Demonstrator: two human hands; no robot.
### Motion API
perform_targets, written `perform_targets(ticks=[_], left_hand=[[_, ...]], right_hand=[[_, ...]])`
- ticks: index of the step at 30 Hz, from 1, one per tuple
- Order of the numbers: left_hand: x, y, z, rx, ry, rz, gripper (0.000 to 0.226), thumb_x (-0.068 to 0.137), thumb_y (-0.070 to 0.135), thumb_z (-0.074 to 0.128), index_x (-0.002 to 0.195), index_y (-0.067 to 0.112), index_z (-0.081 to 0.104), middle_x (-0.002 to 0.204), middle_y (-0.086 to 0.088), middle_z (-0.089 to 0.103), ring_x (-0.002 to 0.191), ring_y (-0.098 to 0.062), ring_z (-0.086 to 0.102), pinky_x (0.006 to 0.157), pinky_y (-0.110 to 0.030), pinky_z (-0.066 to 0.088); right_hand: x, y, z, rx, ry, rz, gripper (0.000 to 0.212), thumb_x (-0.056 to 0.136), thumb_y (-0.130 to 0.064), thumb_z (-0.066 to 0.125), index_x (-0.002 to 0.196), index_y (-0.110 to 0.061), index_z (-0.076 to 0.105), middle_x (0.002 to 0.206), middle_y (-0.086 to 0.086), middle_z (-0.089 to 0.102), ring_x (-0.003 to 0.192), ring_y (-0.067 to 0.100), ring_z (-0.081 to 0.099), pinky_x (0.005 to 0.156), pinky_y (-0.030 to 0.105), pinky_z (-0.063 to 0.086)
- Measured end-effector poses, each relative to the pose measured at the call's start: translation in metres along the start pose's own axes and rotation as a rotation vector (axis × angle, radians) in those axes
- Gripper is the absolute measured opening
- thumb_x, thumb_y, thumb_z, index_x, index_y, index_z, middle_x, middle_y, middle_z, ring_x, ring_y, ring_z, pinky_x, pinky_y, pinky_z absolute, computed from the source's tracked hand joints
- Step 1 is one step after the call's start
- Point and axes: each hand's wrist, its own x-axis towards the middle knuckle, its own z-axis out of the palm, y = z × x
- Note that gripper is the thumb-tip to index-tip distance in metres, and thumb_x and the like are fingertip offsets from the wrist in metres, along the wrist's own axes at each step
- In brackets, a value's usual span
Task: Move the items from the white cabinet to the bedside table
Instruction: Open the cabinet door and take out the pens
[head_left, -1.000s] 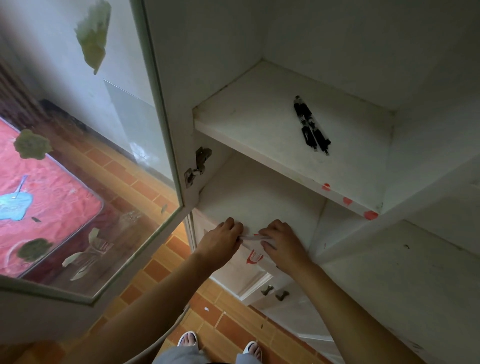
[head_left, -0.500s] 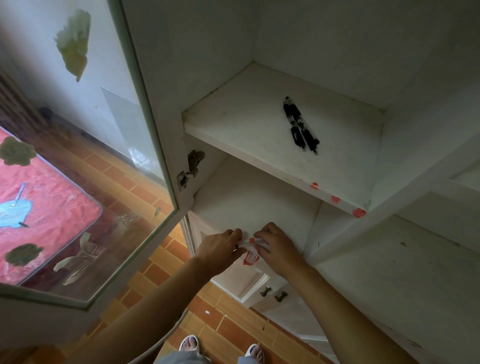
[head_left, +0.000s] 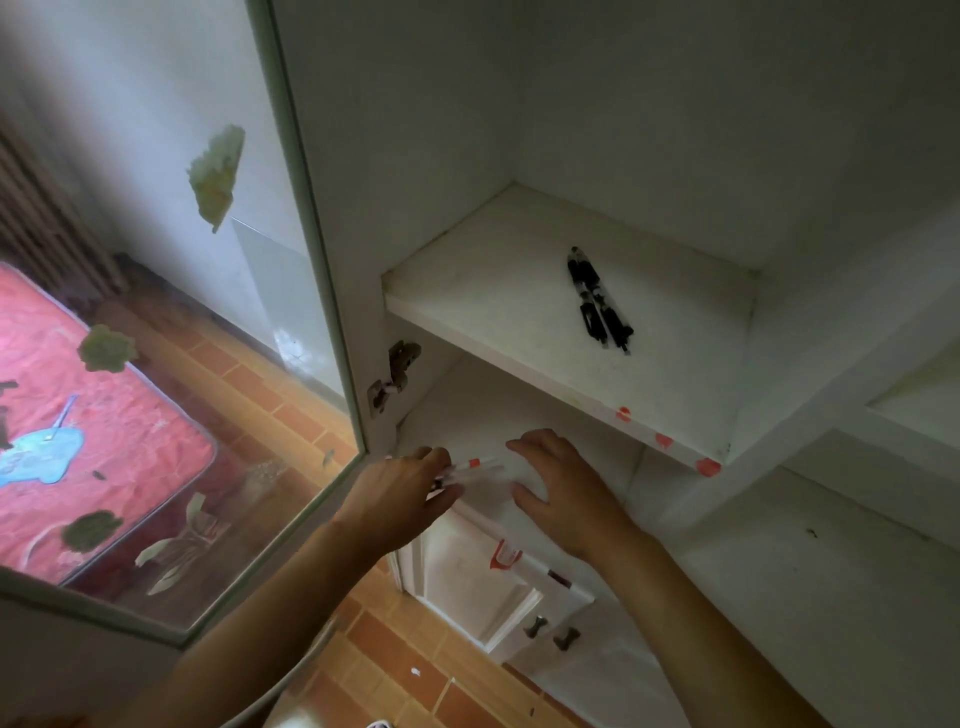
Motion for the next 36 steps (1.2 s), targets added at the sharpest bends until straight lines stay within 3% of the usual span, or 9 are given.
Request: perform_targets(ticks=[6,10,13,18,21,23,26,32,36], left_hand=[[-0.01,0.002,-0.076,-0.022,0.15,-0.018,0.035,0.098,0.061,0.042,0.11,0.031,0.057,0.091,0.015,0.055,0.069,-0.004,0.059,0.066,-0.025,0.055],[-0.012,0.006,-0.113,-0.019,0.24,0.012,0.034,0.096,0.058,0.05,0.109,0.029,0.062,0.089,0.013,0.059,0.066,-0.005,0.058,0.057,-0.011,0.034],[-0.017,0.008,-0.132,-0.023,0.317,0.024,0.032,0.094,0.056,0.055,0.106,0.028,0.066,0.086,0.013,0.061,0.061,-0.004,0.056,0.054,-0.01,0.026],[-0.012,0.013,-0.155,-0.053,0.427,0.074,0.027,0.093,0.053,0.06,0.101,0.028,0.066,0.082,0.016,0.059,0.057,-0.005,0.054,0.052,-0.011,0.03],[0.006,0.018,-0.166,-0.053,0.479,0.108,0.024,0.095,0.052,0.062,0.1,0.029,0.064,0.083,0.013,0.061,0.059,-0.01,0.058,0.051,-0.024,0.045],[0.022,0.022,-0.169,-0.056,0.487,0.104,0.027,0.096,0.055,0.057,0.101,0.029,0.064,0.087,0.012,0.063,0.063,-0.012,0.061,0.055,-0.03,0.05],[0.045,0.024,-0.167,-0.06,0.43,0.105,0.03,0.097,0.06,0.051,0.102,0.032,0.061,0.09,0.013,0.061,0.067,-0.01,0.06,0.061,-0.034,0.055],[0.082,0.022,-0.156,-0.126,0.354,0.092,0.024,0.096,0.059,0.051,0.097,0.035,0.056,0.089,0.014,0.055,0.075,-0.01,0.057,0.065,-0.036,0.056],[0.093,0.025,-0.15,-0.141,0.352,0.135,0.023,0.096,0.054,0.055,0.097,0.031,0.059,0.09,0.01,0.057,0.076,-0.016,0.06,0.066,-0.037,0.054]], right_hand=[[-0.004,-0.062,-0.051,0.039,0.067,-0.161,0.047,0.102,-0.037,0.058,0.147,-0.027,0.048,0.143,-0.015,0.042,0.132,0.003,0.042,0.111,0.024,0.041],[-0.006,-0.088,-0.076,0.042,0.052,-0.188,0.052,0.102,-0.042,0.057,0.151,-0.035,0.04,0.147,-0.016,0.043,0.133,0.002,0.043,0.111,0.027,0.042],[-0.01,-0.103,-0.09,0.018,0.049,-0.225,0.056,0.103,-0.044,0.057,0.154,-0.039,0.035,0.15,-0.023,0.037,0.136,-0.005,0.036,0.11,0.02,0.036],[-0.009,-0.113,-0.12,-0.007,0.189,-0.238,0.047,0.105,-0.042,0.053,0.15,-0.03,0.045,0.145,-0.022,0.041,0.133,-0.003,0.042,0.107,0.017,0.037],[0.004,-0.105,-0.139,-0.057,0.325,-0.167,0.045,0.104,-0.037,0.056,0.148,-0.026,0.05,0.146,-0.016,0.044,0.131,-0.003,0.04,0.105,0.012,0.033],[0.016,-0.095,-0.146,-0.12,0.387,-0.083,0.049,0.104,-0.04,0.056,0.15,-0.025,0.048,0.15,-0.01,0.042,0.135,0.007,0.04,0.11,0.025,0.037],[0.034,-0.079,-0.149,-0.184,0.402,0.045,0.056,0.103,-0.045,0.054,0.153,-0.024,0.043,0.148,-0.006,0.043,0.132,0.018,0.043,0.108,0.042,0.043],[0.061,-0.063,-0.143,-0.211,0.394,0.182,0.063,0.103,-0.049,0.05,0.16,-0.031,0.03,0.139,-0.003,0.045,0.126,0.022,0.045,0.104,0.043,0.043],[0.068,-0.056,-0.139,-0.266,0.381,0.216,0.055,0.104,-0.046,0.048,0.154,-0.024,0.042,0.141,-0.001,0.048,0.126,0.023,0.046,0.106,0.042,0.039]])
